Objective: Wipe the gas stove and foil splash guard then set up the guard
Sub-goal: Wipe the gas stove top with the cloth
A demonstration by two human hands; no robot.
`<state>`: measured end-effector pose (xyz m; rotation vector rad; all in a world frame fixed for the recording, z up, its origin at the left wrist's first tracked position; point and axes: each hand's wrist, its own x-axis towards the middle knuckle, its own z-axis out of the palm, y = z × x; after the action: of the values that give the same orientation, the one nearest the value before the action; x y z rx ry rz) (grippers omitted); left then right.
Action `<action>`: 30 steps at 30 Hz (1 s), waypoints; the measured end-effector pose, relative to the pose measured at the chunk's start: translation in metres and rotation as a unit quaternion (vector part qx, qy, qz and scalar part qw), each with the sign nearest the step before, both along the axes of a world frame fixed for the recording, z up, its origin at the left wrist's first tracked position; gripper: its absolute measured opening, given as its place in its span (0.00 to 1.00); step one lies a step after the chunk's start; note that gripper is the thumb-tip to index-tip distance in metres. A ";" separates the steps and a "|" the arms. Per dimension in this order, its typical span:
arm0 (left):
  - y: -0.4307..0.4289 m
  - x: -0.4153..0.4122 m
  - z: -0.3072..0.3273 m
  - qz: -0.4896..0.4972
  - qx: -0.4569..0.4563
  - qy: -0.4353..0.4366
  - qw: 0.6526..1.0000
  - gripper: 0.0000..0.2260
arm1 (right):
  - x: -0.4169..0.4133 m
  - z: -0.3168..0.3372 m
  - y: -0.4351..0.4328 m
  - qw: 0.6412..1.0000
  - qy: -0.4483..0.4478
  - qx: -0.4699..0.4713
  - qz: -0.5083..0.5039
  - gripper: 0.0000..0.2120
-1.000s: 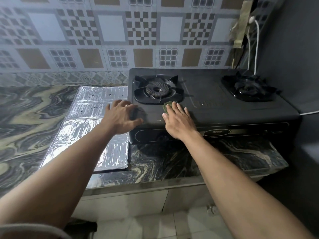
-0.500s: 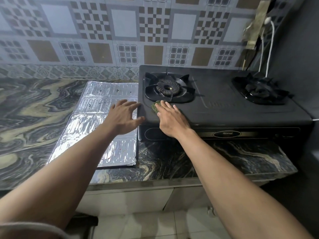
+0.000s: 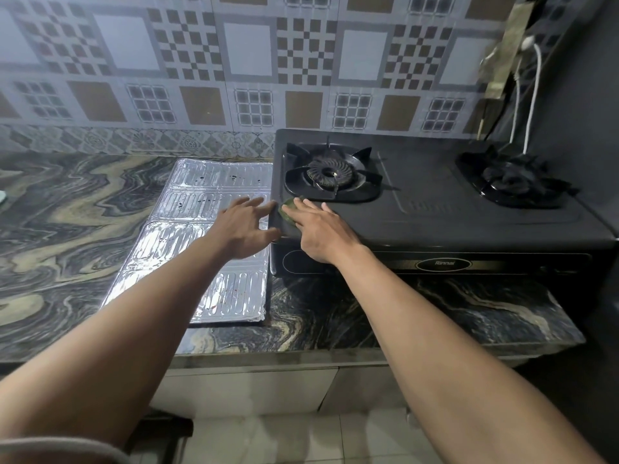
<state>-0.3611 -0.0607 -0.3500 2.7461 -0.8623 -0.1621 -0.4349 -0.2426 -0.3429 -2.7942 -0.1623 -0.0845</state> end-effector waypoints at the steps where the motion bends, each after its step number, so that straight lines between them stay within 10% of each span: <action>1: 0.000 -0.001 0.001 0.001 -0.003 0.003 1.000 0.44 | -0.003 0.001 -0.002 1.000 -0.004 0.002 0.006 0.35; 14: 0.001 -0.002 0.003 -0.006 0.004 0.007 1.000 0.43 | -0.038 -0.019 -0.028 0.995 -0.076 -0.011 0.058 0.36; 30: -0.004 -0.009 -0.004 -0.003 -0.012 -0.017 1.000 0.39 | -0.055 -0.031 -0.060 0.974 -0.101 -0.038 -0.199 0.25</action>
<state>-0.3697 -0.0642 -0.3541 2.7309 -0.8765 -0.1056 -0.4896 -0.3024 -0.3735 -2.8491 0.3557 -0.4672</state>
